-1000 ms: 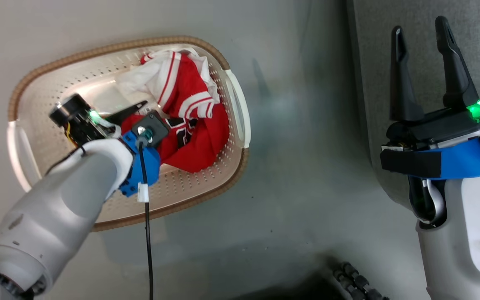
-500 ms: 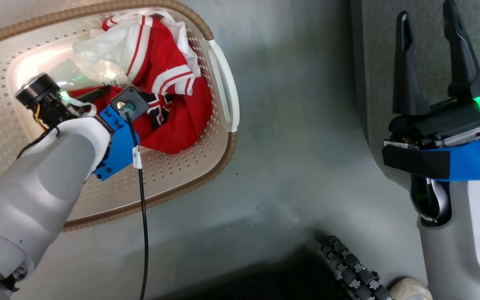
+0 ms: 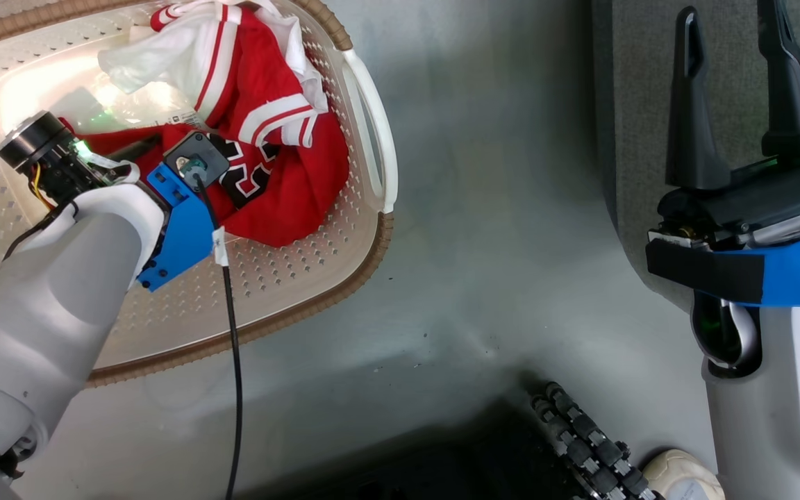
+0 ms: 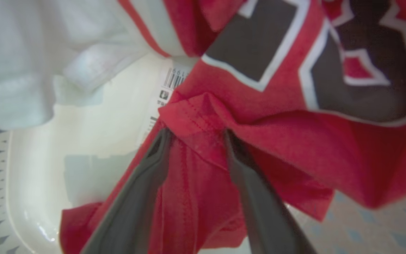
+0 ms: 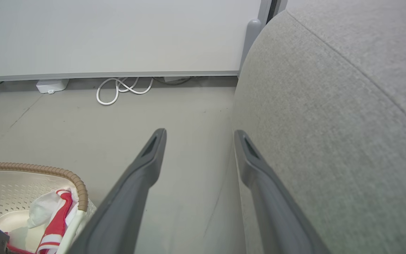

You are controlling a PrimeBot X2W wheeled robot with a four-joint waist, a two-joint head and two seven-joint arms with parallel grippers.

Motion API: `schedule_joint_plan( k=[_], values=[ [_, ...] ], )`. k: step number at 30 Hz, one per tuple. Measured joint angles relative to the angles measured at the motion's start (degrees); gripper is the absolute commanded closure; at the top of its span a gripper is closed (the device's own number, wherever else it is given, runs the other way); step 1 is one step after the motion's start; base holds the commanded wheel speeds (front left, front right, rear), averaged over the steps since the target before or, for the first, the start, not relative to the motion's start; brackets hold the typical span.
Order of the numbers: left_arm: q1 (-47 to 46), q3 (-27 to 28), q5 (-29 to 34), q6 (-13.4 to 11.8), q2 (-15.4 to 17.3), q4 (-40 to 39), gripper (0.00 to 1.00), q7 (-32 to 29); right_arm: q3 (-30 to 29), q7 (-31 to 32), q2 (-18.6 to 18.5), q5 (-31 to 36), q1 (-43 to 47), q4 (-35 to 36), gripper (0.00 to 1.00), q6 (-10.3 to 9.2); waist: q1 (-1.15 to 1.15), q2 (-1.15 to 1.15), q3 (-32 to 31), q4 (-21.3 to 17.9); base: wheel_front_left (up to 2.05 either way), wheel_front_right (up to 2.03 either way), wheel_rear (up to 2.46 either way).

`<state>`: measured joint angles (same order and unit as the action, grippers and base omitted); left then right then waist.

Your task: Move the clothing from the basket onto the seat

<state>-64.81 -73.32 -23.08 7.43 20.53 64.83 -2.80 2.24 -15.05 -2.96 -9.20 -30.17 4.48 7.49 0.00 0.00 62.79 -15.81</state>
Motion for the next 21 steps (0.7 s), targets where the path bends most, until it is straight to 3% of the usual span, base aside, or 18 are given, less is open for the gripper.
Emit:
schedule_joint_plan(
  k=[7,21],
  values=[
    [-0.03,-0.02,-1.66,0.01,-1.27,1.16,1.0,0.59,-0.08,0.0,0.0,0.54,-0.24,0.11,0.0,0.0,0.0,0.0,-0.95,0.83,0.0,0.0,0.0],
    [-1.15,0.04,-5.83,0.01,-6.91,1.42,1.0,13.37,-2.15,0.0,0.02,2.35,-0.25,-1.4,0.0,0.0,0.0,0.0,-7.91,5.06,0.0,0.0,0.0]
  ],
)
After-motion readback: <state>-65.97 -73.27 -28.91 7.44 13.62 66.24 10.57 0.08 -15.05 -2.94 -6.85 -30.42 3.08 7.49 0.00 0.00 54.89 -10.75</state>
